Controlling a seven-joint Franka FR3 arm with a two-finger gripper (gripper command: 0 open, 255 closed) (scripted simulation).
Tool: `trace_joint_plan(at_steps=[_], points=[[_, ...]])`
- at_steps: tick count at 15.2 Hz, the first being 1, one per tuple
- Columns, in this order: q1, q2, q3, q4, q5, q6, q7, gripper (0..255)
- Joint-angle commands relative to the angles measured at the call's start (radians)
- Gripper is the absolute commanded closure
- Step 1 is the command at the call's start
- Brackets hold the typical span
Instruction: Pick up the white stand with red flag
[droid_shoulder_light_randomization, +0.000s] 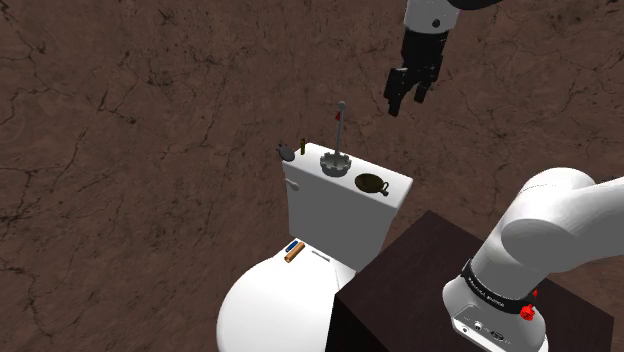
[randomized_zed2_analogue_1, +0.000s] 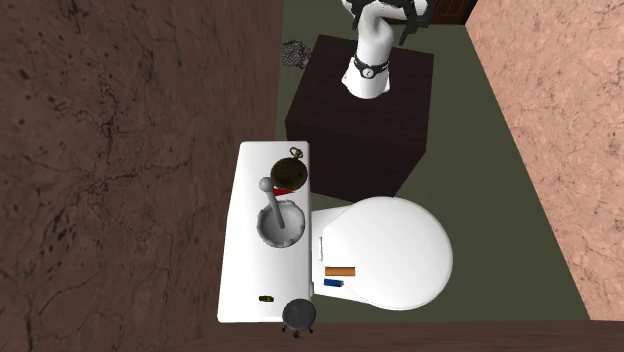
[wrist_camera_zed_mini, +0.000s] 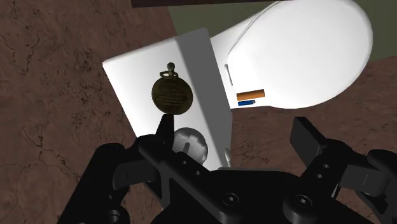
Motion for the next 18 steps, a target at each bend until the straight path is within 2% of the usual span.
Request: trace_joint_plan(at_steps=[1,9,18], points=[[0.0,0.0,0.0,0.0,0.0,0.0,0.0,0],[-0.062,0.339,-0.006,0.18,-0.06,0.114,0.041,0],[-0.113,0.715,-0.018,0.478,-0.129,0.14,0.09,0]])
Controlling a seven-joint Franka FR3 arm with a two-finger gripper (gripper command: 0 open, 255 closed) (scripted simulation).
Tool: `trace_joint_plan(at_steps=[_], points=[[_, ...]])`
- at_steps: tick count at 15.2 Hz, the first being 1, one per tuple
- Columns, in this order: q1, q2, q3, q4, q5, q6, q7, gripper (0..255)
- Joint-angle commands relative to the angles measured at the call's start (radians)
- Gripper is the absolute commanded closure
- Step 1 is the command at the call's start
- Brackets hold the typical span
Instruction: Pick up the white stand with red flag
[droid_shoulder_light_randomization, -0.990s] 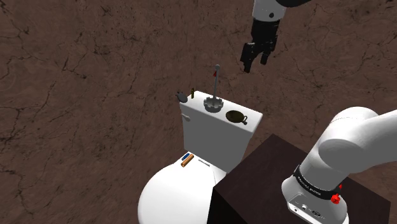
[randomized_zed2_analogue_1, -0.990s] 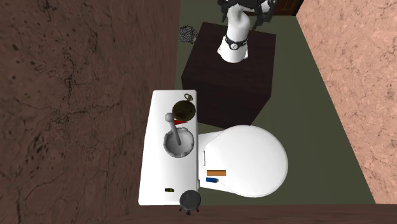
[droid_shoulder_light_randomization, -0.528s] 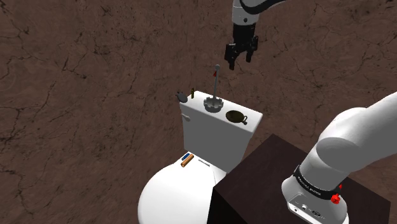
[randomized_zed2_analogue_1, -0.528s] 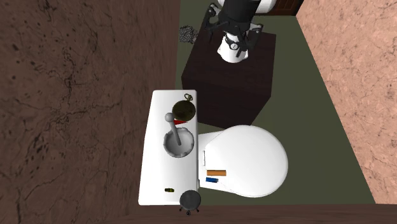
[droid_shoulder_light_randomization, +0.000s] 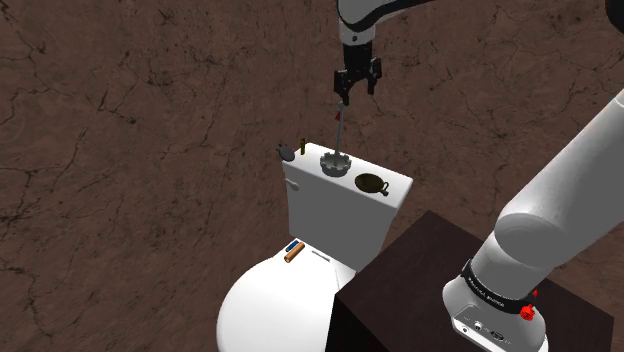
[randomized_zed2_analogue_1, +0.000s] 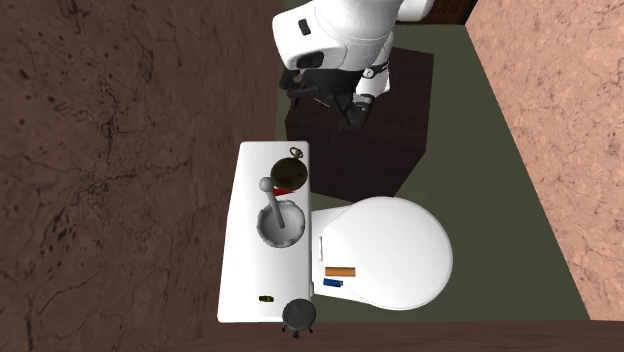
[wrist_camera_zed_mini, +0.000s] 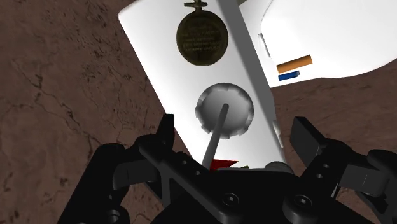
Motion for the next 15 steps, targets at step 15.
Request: trace_joint_plan(at_steps=[15], points=[[-0.033,0.497,-0.04,0.492,-0.065,-0.056,0.039,0]])
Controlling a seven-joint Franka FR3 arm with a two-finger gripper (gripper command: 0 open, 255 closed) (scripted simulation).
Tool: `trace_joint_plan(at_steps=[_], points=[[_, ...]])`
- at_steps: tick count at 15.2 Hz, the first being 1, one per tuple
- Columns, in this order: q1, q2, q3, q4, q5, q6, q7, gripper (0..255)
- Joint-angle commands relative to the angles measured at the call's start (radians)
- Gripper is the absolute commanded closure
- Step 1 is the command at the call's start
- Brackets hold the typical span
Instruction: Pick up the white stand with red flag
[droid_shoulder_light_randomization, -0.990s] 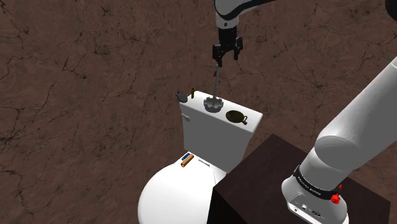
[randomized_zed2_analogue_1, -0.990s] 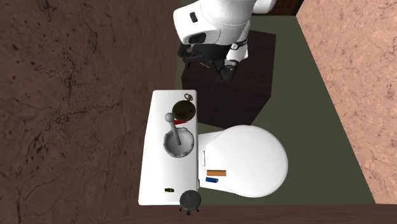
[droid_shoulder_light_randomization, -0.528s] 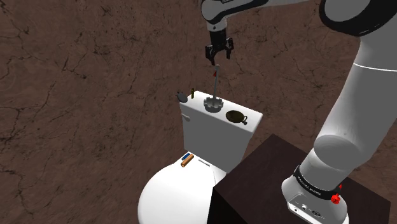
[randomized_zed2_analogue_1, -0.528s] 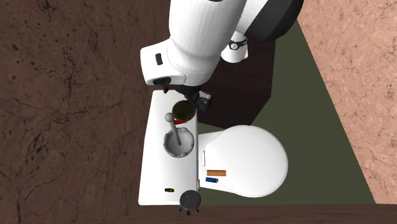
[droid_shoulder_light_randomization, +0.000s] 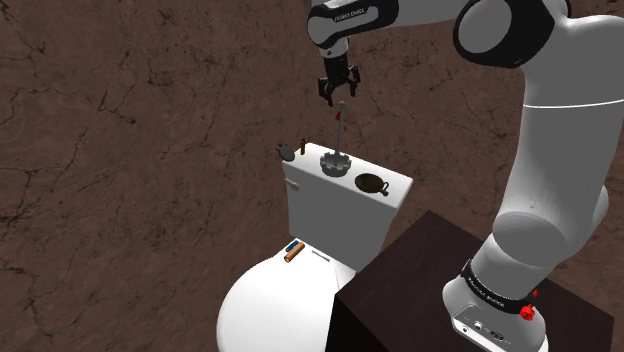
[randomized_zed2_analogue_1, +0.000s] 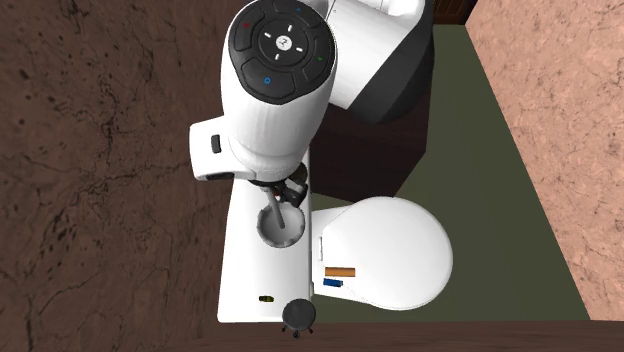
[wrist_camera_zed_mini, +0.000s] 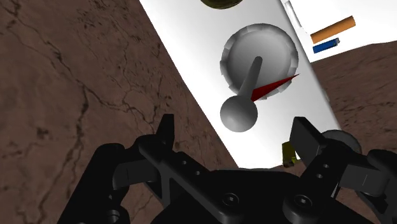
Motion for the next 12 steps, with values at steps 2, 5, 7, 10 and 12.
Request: trace_joint_plan(at_steps=[2,5,7,10,12], points=[[-0.002,0.006,-0.001,-0.034,-0.002,0.04,0.008,0],[-0.003,0.008,-0.001,-0.051,-0.003,0.059,0.013,0],[-0.003,0.009,-0.001,-0.049,-0.003,0.057,0.012,255],[-0.003,0.01,-0.001,-0.048,-0.003,0.057,0.012,255],[-0.003,0.009,-0.001,-0.049,-0.003,0.057,0.012,255]])
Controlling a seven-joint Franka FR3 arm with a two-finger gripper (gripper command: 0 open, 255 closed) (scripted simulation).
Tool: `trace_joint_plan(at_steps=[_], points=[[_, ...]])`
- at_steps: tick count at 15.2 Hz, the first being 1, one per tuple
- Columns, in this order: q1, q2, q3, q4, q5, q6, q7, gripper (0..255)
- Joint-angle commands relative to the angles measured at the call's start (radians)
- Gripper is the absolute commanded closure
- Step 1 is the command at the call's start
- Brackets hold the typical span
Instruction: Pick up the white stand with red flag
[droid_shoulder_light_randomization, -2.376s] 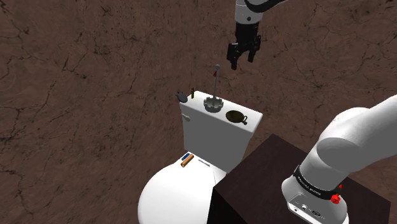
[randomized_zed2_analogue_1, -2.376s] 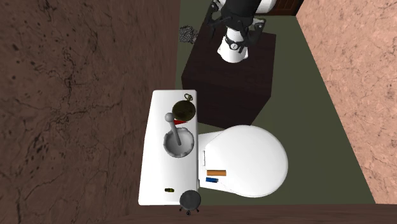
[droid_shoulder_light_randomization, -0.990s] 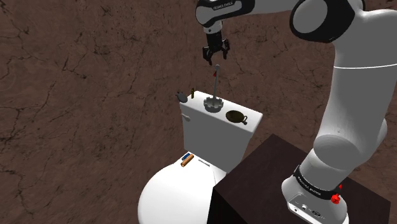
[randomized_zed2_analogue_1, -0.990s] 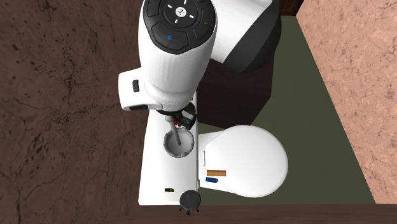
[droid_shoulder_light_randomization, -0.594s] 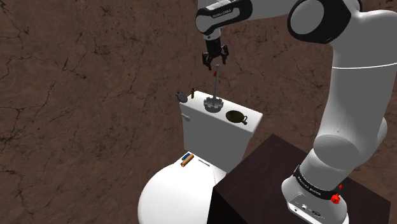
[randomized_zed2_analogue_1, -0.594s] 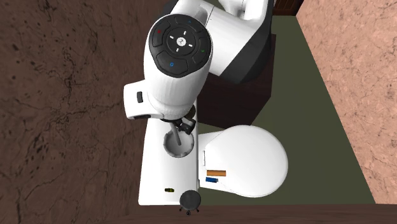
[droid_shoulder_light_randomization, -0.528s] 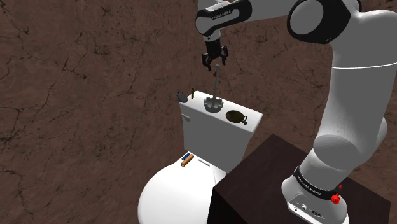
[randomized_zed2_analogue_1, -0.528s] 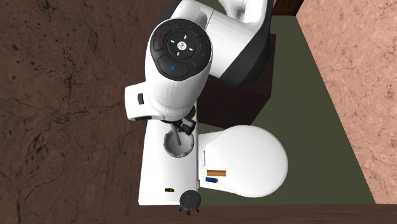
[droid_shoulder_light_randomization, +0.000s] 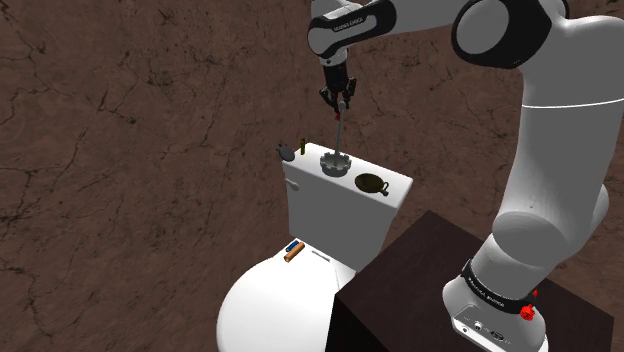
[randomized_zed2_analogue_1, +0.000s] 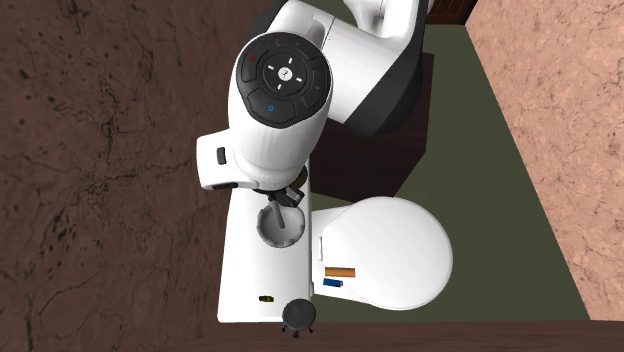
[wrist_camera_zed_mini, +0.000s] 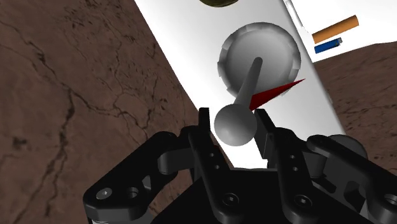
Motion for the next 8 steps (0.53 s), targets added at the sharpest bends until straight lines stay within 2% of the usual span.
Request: trace_joint_plan(at_steps=[1,3,8], points=[[0.0,0.0,0.0,-0.001,0.0,0.0,0.0,255],[0.0,0.0,0.0,-0.003,0.0,0.002,0.0,255],[0.002,-0.006,0.0,0.055,0.003,-0.06,-0.015,255]])
